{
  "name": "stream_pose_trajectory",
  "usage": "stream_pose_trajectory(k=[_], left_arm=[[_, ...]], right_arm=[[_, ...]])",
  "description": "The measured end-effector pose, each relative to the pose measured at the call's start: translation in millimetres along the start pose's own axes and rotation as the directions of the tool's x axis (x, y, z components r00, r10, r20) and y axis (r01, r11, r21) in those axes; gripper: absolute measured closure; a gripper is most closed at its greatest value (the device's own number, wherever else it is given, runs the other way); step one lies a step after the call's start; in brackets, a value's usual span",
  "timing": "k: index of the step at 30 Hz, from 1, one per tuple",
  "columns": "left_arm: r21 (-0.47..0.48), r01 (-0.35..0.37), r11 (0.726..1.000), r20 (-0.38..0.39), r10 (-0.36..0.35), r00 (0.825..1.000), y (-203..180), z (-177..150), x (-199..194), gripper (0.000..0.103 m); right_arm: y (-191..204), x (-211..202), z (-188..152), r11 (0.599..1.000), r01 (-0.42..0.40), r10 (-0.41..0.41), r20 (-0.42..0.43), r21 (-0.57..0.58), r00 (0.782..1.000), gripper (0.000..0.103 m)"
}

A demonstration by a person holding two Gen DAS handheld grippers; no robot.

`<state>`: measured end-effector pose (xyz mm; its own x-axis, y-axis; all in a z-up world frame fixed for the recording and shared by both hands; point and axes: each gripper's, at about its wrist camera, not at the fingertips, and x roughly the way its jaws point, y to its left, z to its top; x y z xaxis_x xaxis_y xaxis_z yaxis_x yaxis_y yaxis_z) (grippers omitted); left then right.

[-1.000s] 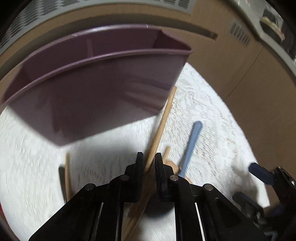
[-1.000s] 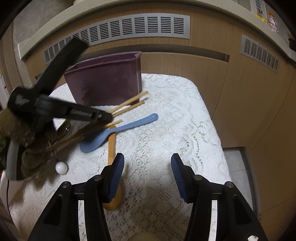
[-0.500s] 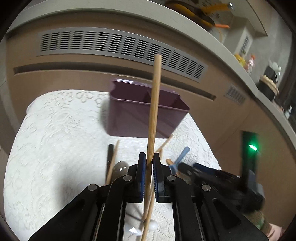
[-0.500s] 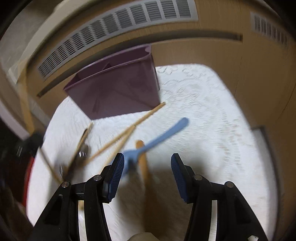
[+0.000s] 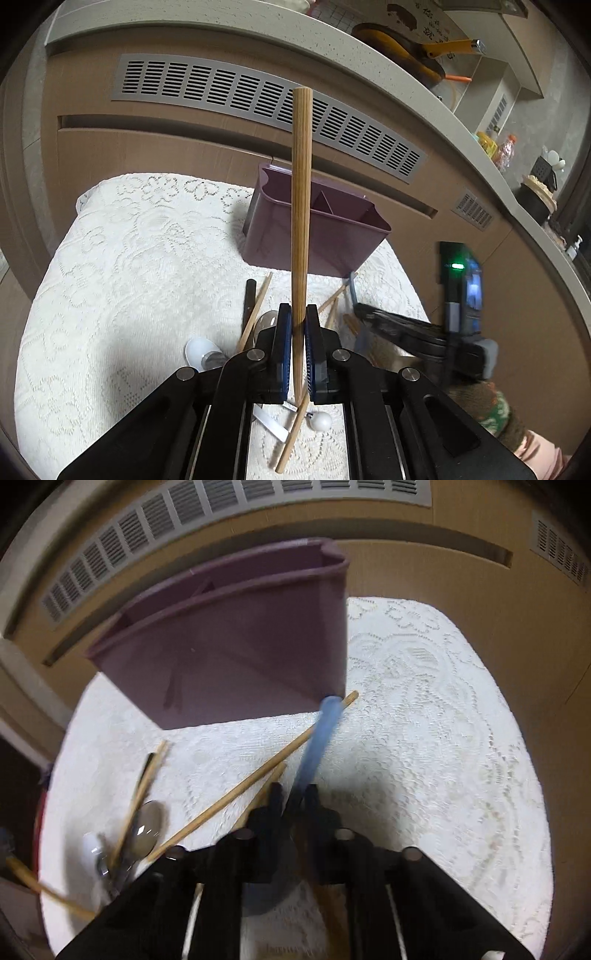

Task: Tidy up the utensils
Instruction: 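Grasp the blue silicone spoon by its handle with the right tool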

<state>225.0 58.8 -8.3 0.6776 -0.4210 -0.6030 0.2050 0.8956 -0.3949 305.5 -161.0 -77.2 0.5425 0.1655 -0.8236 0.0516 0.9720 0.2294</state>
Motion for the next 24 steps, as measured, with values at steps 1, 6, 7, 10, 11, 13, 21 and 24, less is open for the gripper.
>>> stream_pose_trajectory(k=[1,6,7,10,11,13,21,24], left_arm=[[-0.001,0.002,1.0,0.004,-0.002,1.0,-1,0,-2,0.096],[0.007,0.001,1.0,0.028,-0.001,1.0,-8,-3,-17,0.096],[0.011,-0.002,1.0,0.032,0.002,0.999,-10,-4,-20,0.096],[0.02,-0.013,1.0,0.043,0.012,0.999,-14,-6,-29,0.096],[0.019,-0.017,1.0,0.046,0.016,0.999,-15,-7,-31,0.096],[0.015,-0.026,1.0,0.049,0.025,0.998,-16,-8,-34,0.096],[0.032,-0.052,0.998,0.045,0.05,0.998,-20,-9,-37,0.096],[0.032,-0.052,0.998,0.035,0.051,0.998,-18,-7,-34,0.096]], right_arm=[[0,-13,-2,1.0,-0.009,0.01,0.023,-0.022,1.0,0.098],[2,-63,-13,0.993,-0.058,0.066,0.081,-0.106,0.995,0.098],[2,-71,-14,0.991,-0.067,0.078,0.086,-0.116,0.993,0.098],[4,-80,-19,0.981,-0.09,0.103,0.066,-0.169,0.993,0.097],[3,-77,-18,0.978,-0.101,0.114,0.059,-0.182,0.992,0.094],[8,-62,-17,0.97,-0.109,0.117,0.022,-0.217,0.993,0.083],[35,14,4,0.963,-0.01,0.008,-0.009,-0.269,1.0,0.076],[42,36,11,0.965,0.027,-0.035,-0.026,-0.262,0.999,0.073]])
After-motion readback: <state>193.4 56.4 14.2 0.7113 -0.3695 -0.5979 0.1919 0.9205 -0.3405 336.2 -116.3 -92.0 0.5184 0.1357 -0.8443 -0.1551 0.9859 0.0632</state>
